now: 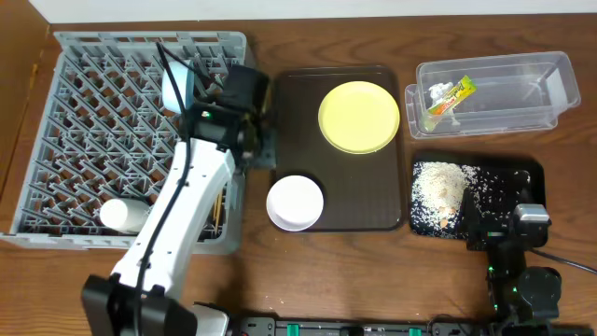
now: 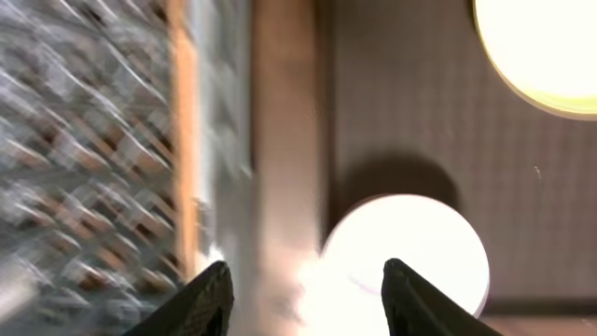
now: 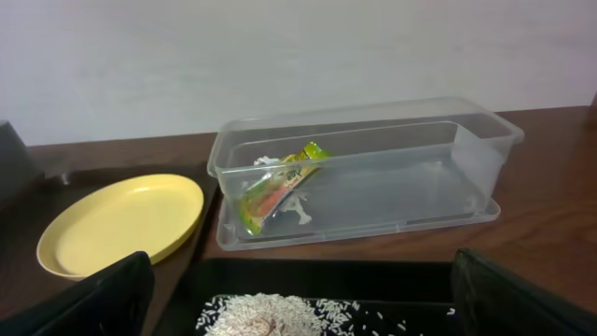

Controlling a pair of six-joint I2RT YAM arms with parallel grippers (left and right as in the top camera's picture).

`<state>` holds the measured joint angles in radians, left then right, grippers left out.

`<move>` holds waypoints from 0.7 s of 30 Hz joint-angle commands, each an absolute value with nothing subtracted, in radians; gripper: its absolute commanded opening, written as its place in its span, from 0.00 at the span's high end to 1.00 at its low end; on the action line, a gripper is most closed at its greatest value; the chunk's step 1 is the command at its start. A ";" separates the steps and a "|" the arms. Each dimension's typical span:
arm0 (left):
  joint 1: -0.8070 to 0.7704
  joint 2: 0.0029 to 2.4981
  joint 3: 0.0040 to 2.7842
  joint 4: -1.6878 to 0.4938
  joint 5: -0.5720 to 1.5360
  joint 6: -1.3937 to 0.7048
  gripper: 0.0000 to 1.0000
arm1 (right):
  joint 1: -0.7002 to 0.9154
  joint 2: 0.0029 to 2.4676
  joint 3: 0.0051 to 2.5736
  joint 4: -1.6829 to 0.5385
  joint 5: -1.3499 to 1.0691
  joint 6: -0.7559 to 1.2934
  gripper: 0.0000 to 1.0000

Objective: Sort waste into correct bins and load items into the dishwasher
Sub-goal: 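Move the left gripper to the white bowl and grasp its rim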

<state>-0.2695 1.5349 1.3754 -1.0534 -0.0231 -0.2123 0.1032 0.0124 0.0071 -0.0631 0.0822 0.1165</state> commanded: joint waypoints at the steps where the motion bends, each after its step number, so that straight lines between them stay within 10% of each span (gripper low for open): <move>1: -0.273 1.571 1.246 -1.039 0.146 -0.313 0.49 | 0.097 0.009 0.006 -0.067 0.085 0.103 0.01; 9: -0.273 1.575 0.920 -0.745 0.224 -0.354 0.50 | 0.097 0.009 0.006 -0.067 0.085 0.103 0.01; 21: -0.289 1.575 0.839 -0.514 0.417 -0.364 0.92 | 0.097 0.009 0.006 -0.067 0.085 0.103 0.01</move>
<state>-0.2752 1.5730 0.8394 -0.5308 0.3779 -0.3660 0.1032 0.0128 0.0071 -0.0631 0.0826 0.1165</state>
